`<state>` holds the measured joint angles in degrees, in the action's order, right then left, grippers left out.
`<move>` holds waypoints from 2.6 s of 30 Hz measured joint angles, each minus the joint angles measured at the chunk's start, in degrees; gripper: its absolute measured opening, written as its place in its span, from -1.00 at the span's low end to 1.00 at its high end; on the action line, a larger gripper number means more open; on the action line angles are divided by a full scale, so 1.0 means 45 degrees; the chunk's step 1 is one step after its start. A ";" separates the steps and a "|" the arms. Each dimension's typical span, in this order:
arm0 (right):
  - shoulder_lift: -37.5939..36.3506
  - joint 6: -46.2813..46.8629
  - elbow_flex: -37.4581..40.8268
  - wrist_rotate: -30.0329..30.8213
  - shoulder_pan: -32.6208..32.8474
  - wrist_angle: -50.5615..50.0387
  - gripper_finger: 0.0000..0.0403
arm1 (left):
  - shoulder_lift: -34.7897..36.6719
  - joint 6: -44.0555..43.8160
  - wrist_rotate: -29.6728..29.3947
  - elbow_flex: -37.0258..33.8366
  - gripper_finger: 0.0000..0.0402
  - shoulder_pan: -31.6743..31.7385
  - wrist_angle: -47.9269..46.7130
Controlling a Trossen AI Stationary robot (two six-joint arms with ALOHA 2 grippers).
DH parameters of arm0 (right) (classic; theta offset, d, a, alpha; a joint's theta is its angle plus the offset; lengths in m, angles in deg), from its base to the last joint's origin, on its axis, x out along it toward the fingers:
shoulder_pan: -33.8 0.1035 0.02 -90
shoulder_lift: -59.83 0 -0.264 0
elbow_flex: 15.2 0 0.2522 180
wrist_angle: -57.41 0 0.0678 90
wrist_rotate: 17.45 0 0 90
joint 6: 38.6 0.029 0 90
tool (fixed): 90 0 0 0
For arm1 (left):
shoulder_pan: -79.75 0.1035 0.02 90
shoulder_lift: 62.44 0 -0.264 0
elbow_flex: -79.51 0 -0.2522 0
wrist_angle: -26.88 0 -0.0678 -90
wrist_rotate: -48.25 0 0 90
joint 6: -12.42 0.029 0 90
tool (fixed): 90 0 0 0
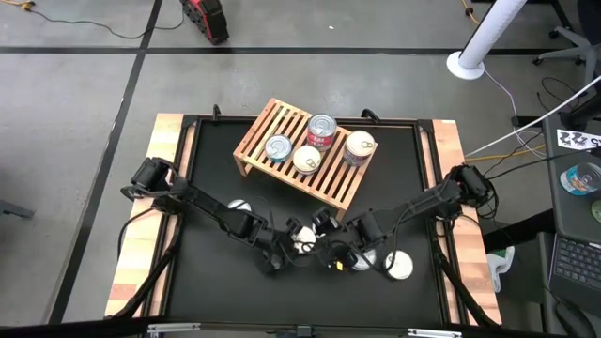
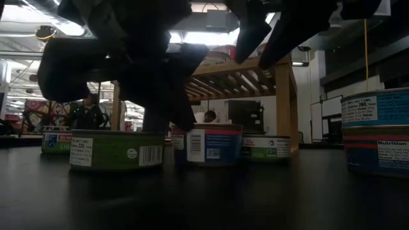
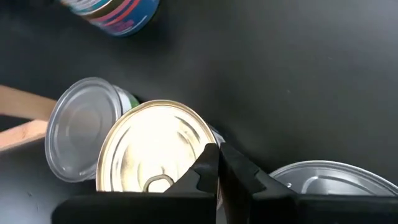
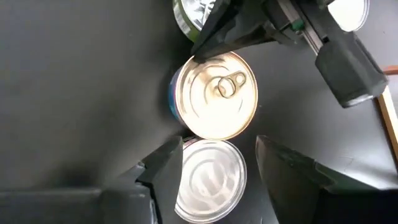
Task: Stack canned seafood by type on shelf
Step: Stack the blue and pink tuna can on top of the blue and pink tuna can on the shelf
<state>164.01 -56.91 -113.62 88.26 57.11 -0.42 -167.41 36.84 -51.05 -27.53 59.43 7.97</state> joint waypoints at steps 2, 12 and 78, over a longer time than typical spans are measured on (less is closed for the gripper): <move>0.0000 0.0000 0.0000 -0.0197 -0.0096 0.0008 0.02 | 0.0000 -0.0205 0.0000 0.0000 -0.99 0.0063 0.0019; 0.0301 0.1406 -0.0019 -0.0951 -0.0087 0.0230 0.02 | 0.0181 -0.2081 -0.0039 0.0042 -1.00 0.0111 0.0146; 0.1146 0.3836 -0.0005 0.3836 0.1043 0.0330 0.02 | 0.1797 -0.9684 0.1420 0.0597 -1.00 0.2515 -0.0719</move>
<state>169.17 -39.64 -113.64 105.52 61.80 1.06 -159.32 -6.74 -44.66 -24.84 70.75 4.74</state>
